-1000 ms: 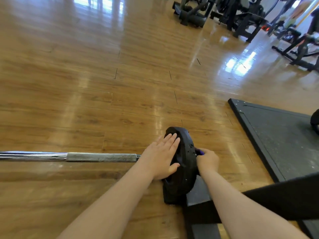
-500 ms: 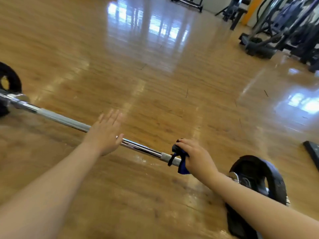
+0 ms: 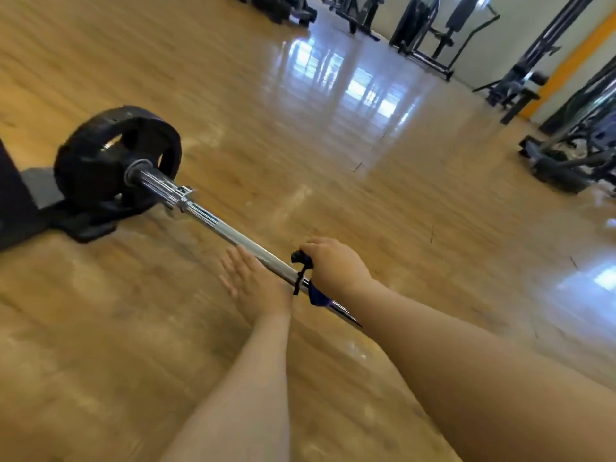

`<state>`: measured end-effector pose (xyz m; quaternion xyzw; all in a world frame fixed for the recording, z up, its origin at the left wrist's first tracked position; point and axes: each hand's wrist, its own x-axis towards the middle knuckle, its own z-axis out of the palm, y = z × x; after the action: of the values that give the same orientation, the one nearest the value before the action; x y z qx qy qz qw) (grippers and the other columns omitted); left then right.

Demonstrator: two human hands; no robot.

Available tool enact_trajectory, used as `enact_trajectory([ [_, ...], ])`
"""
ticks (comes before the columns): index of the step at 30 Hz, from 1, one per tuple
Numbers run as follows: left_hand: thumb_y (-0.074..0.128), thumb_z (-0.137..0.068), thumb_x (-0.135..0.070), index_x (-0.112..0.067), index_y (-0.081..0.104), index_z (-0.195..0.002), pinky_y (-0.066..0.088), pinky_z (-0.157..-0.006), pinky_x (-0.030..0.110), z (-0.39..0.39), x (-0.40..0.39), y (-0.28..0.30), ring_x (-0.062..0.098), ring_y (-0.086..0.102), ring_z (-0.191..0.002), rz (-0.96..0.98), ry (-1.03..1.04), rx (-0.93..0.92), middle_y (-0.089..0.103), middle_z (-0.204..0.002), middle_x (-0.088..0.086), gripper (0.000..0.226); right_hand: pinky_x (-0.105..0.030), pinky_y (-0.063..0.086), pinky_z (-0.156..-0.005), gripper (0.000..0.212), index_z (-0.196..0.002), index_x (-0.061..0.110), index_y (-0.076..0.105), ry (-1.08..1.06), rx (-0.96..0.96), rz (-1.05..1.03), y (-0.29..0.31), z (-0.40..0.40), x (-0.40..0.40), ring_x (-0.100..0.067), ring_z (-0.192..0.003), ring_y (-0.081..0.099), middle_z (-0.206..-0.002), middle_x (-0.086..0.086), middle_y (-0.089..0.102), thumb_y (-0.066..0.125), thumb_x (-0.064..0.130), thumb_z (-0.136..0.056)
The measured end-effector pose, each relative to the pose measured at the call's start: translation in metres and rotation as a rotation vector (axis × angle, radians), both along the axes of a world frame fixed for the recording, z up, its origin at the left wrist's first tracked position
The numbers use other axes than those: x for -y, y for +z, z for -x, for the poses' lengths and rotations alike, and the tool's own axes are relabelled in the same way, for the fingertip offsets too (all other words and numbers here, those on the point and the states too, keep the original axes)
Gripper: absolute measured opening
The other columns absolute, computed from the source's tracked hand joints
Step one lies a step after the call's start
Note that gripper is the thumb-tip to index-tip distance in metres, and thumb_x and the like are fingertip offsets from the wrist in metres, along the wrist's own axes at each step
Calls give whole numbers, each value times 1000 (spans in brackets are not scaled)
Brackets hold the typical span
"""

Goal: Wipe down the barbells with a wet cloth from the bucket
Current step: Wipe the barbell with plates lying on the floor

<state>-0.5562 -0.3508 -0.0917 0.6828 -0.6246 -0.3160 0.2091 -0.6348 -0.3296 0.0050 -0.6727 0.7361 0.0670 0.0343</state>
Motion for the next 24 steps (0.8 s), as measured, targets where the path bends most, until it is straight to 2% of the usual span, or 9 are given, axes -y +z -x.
enact_trajectory([
  [3,43,-94,-22,-4,-6,-150,-6,-117,39,2,8,-3,23,-10,-146,14,52,-81,-7,-159,11,77,-30,37,-67,30,-110,9,58,9,-11,11,7,1,28,-18,-85,45,-102,-3,56,46,-4,-85],
  [5,45,-93,-20,-6,-12,-149,-8,-117,38,-9,16,-10,22,-15,-145,42,4,-49,-13,-158,8,81,-30,38,-67,28,-108,9,57,-4,14,31,1,4,46,-19,-87,47,-105,-5,58,46,-4,-85],
  [8,47,-92,-16,-8,-22,-145,-12,-115,35,-41,40,-25,20,-20,-143,93,-4,21,-20,-156,7,87,-35,47,-79,37,-117,10,56,-12,79,56,-12,1,70,-25,-102,54,-114,-4,59,46,-6,-85],
  [10,41,-91,-13,-9,-29,-138,-16,-112,34,-64,57,-27,20,-21,-143,126,29,56,-22,-156,8,84,-36,49,-80,42,-124,12,53,6,109,62,-18,-9,89,-26,-101,55,-118,-4,58,46,-5,-86],
  [12,40,-92,-13,-9,-32,-133,-18,-110,34,-79,71,-26,19,-26,-139,137,43,103,-24,-155,9,84,-38,50,-76,40,-121,13,52,44,147,81,-26,-21,112,-26,-94,57,-115,-5,60,46,-5,-86],
  [16,46,-95,-21,-3,-27,-141,-16,-110,36,-86,98,-27,23,-24,-141,82,64,160,-24,-155,11,88,-34,44,-69,31,-109,11,55,219,241,141,-42,-49,157,-24,-89,54,-109,-2,58,47,-6,-84],
  [19,42,-96,-26,-3,-23,-145,-15,-111,37,-87,113,-32,25,-22,-143,70,67,225,-24,-155,12,84,-29,40,-72,34,-118,13,56,324,298,112,-62,-64,182,-21,-101,53,-115,2,57,49,2,-87],
  [22,43,-94,-22,-4,-21,-145,-15,-111,37,-96,129,-40,25,-22,-143,115,84,276,-23,-155,12,84,-34,45,-78,33,-124,15,52,301,344,48,-90,-71,187,-24,-103,55,-119,1,56,48,10,-91],
  [24,40,-95,-18,-5,-24,-143,-16,-111,36,-105,139,-44,23,-24,-141,153,69,318,-24,-155,12,82,-32,42,-82,36,-130,11,46,286,299,35,-106,-73,182,-25,-109,52,-126,-3,51,45,10,-94],
])
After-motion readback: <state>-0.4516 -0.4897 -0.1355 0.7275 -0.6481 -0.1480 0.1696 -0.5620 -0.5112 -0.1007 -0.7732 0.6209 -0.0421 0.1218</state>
